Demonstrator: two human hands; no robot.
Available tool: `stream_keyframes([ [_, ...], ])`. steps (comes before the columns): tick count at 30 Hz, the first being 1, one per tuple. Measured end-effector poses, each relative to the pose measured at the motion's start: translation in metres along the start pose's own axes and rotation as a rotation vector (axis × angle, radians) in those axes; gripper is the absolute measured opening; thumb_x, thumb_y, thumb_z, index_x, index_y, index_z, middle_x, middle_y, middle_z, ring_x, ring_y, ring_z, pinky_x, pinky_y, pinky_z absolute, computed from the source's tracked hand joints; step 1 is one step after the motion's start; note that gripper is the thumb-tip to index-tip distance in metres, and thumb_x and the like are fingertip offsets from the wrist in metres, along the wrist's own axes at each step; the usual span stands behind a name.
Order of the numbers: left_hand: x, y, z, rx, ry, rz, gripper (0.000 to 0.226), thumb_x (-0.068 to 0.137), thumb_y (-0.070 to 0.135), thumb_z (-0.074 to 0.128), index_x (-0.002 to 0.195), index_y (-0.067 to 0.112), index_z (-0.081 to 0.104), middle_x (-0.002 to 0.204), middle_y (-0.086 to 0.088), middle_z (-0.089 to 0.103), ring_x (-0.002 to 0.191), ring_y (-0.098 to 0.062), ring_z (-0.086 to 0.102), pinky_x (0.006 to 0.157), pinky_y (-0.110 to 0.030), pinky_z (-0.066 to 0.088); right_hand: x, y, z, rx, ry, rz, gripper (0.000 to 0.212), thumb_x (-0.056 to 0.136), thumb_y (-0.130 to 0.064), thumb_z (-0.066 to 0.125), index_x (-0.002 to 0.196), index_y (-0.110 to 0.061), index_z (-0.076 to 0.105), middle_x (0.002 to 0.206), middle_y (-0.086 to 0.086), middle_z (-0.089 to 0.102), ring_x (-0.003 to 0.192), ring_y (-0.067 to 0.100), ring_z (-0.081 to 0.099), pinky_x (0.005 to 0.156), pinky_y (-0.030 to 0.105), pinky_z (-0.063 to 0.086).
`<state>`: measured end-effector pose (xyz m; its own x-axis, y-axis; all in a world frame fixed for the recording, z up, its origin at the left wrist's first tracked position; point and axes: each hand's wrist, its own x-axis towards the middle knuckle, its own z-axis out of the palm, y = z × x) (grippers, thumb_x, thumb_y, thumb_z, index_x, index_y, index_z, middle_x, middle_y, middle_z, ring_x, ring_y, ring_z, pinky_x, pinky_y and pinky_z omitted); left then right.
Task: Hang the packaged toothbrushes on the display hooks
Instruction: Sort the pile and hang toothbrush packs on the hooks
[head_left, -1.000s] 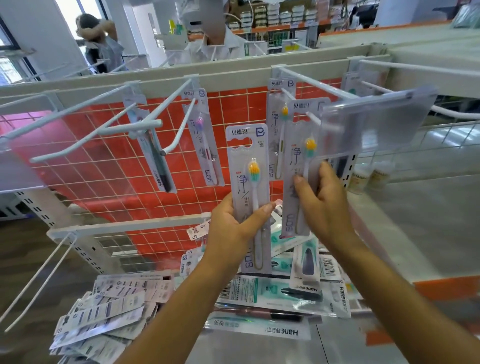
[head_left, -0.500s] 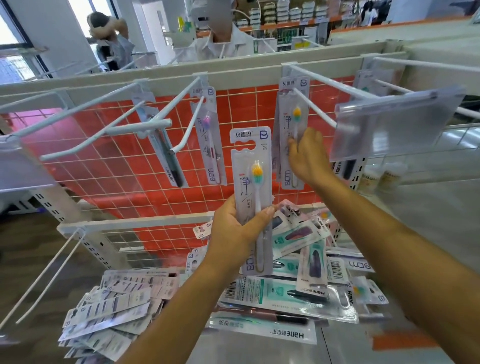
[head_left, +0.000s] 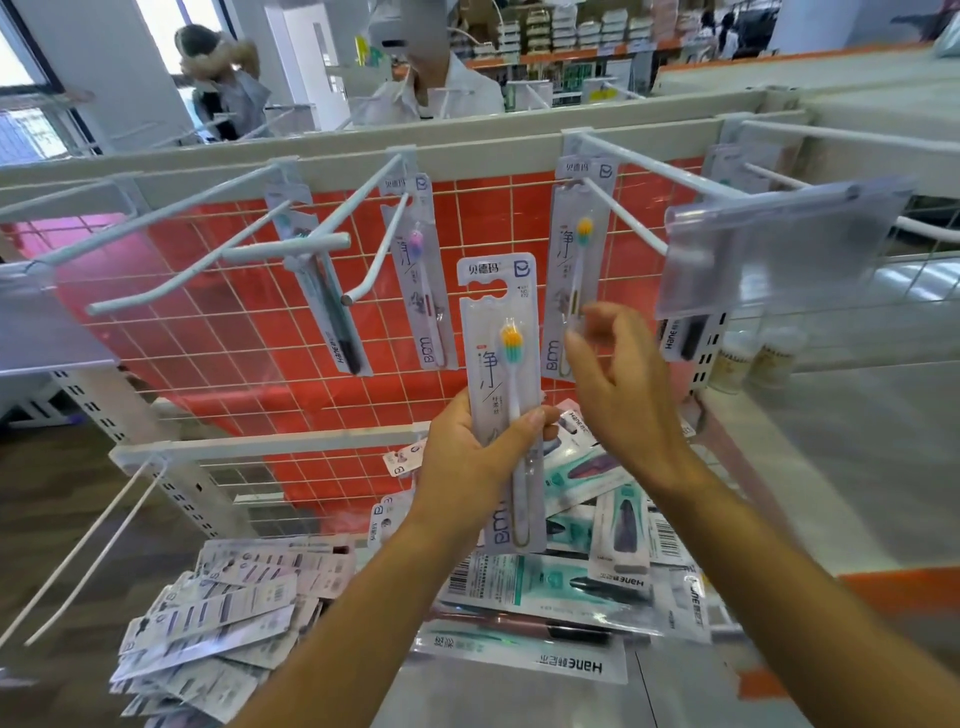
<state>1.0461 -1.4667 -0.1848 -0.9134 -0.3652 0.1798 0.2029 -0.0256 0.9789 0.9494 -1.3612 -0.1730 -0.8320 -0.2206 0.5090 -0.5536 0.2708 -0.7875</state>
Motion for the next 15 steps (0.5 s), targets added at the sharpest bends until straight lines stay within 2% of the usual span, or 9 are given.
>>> stream_keyframes([
  [3, -0.001, 0.001, 0.003, 0.003, 0.009, 0.010, 0.038, 0.073, 0.031, 0.068, 0.108, 0.016, 0.062, 0.096, -0.003, 0.076, 0.088, -0.016, 0.073, 0.073, -0.023, 0.057, -0.019, -0.006, -0.007, 0.221, -0.135, 0.035, 0.011, 0.098, -0.018, 0.050, 0.105, -0.022, 0.057, 0.095, -0.006, 0.065, 0.089, 0.009, 0.064, 0.079, 0.030, 0.056],
  [5, -0.002, 0.000, 0.004, 0.005, 0.006, 0.014, 0.036, 0.076, 0.028, 0.066, 0.110, 0.016, 0.062, 0.095, 0.000, 0.075, 0.088, -0.014, 0.073, 0.071, -0.022, 0.057, -0.030, -0.013, -0.008, 0.335, -0.211, 0.047, 0.016, 0.099, -0.013, 0.047, 0.100, -0.023, 0.060, 0.091, -0.005, 0.068, 0.084, 0.009, 0.067, 0.072, 0.026, 0.056],
  [9, -0.004, 0.001, 0.005, 0.008, -0.027, 0.022, 0.024, 0.083, 0.021, 0.065, 0.108, 0.019, 0.063, 0.085, 0.010, 0.074, 0.082, -0.007, 0.071, 0.068, -0.020, 0.055, -0.040, -0.021, -0.011, 0.418, -0.261, 0.086, 0.019, 0.099, -0.017, 0.047, 0.098, -0.026, 0.063, 0.094, -0.002, 0.070, 0.087, 0.012, 0.069, 0.074, 0.027, 0.057],
  [12, -0.008, 0.003, 0.007, 0.054, -0.049, 0.040, 0.038, 0.076, 0.033, 0.066, 0.110, 0.018, 0.063, 0.088, 0.005, 0.074, 0.083, -0.011, 0.071, 0.071, -0.025, 0.058, -0.043, -0.027, -0.015, 0.487, -0.278, 0.113, 0.015, 0.097, -0.019, 0.051, 0.100, -0.021, 0.065, 0.092, -0.004, 0.071, 0.085, 0.007, 0.069, 0.071, 0.021, 0.054],
  [15, -0.012, 0.005, 0.009, 0.072, -0.070, 0.054, 0.031, 0.077, 0.032, 0.067, 0.106, 0.024, 0.063, 0.091, 0.002, 0.074, 0.087, -0.015, 0.071, 0.072, -0.027, 0.059, -0.046, -0.032, -0.018, 0.496, -0.291, 0.102, 0.011, 0.092, -0.017, 0.059, 0.097, -0.024, 0.065, 0.094, -0.007, 0.072, 0.088, 0.012, 0.070, 0.074, 0.027, 0.058],
])
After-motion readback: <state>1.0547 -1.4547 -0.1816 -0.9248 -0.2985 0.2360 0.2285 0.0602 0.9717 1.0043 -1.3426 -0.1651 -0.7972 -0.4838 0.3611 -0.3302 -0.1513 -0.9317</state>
